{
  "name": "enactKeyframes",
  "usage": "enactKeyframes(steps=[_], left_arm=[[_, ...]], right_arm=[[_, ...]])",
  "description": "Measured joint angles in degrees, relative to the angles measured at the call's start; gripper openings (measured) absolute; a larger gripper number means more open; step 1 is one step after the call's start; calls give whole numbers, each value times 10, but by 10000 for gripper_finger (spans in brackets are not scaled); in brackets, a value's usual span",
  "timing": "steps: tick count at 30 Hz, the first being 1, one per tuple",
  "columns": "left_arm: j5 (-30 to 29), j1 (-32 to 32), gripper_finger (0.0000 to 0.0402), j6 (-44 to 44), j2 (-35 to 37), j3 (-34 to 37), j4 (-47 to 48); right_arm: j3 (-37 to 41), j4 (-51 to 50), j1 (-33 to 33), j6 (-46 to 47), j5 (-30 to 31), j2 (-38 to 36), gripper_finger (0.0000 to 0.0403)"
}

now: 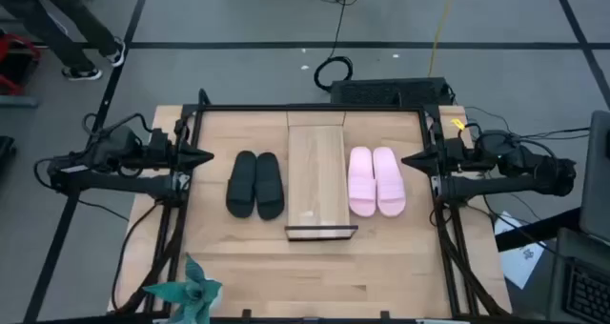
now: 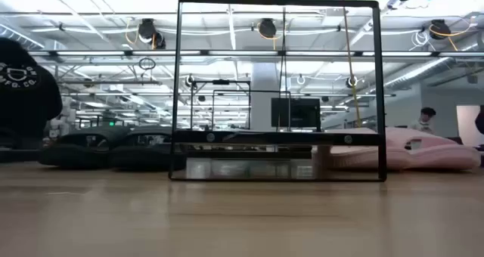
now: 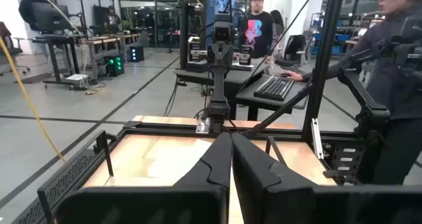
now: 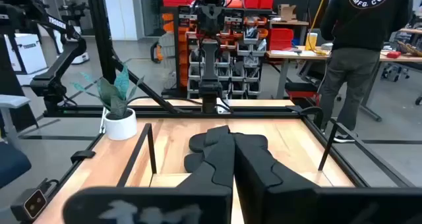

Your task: Pick and place slides into the shelf

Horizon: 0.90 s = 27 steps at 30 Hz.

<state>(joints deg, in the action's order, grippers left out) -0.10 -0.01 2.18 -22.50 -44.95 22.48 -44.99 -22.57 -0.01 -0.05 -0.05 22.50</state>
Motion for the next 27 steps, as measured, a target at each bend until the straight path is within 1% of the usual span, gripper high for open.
enactKeyframes(steps=[5,12,17,27], left_arm=[[0,0,2,0,0,0,0],[0,0,24,0,0,0,0],[0,0,28,0,0,0,0],[0,0,6,0,0,0,0]], right_arm=[[0,0,0,0,0,0,0],[0,0,0,0,0,0,0],[0,0,0,0,0,0,0],[0,0,0,0,0,0,0]])
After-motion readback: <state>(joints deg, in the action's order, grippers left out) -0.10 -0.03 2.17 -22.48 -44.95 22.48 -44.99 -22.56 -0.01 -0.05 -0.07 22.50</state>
